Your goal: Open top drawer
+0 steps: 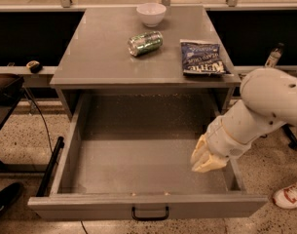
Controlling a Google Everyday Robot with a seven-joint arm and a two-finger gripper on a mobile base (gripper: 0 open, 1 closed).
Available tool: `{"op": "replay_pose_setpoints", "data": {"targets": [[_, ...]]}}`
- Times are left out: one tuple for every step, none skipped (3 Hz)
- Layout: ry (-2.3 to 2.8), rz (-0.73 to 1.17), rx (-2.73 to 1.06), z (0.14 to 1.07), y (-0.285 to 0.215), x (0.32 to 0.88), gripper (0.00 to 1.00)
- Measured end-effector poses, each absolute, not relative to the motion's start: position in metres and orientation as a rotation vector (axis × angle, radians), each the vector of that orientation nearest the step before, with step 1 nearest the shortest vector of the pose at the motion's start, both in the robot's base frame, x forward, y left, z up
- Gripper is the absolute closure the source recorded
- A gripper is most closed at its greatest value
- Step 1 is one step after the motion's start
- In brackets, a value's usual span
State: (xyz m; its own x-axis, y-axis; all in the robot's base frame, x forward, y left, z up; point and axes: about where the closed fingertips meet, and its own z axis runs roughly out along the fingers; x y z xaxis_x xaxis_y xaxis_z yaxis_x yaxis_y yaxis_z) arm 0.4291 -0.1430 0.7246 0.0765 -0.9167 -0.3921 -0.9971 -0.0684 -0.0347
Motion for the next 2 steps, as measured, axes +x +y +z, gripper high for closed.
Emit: {"op": "replay_pose_setpoints", "data": {"targets": [[1.868, 0.421, -2.034, 0.7403, -0.1539, 0.4463, 0.46], [1.858, 0.416, -2.033, 0.7444, -0.1536, 0.4495, 0.23]]}}
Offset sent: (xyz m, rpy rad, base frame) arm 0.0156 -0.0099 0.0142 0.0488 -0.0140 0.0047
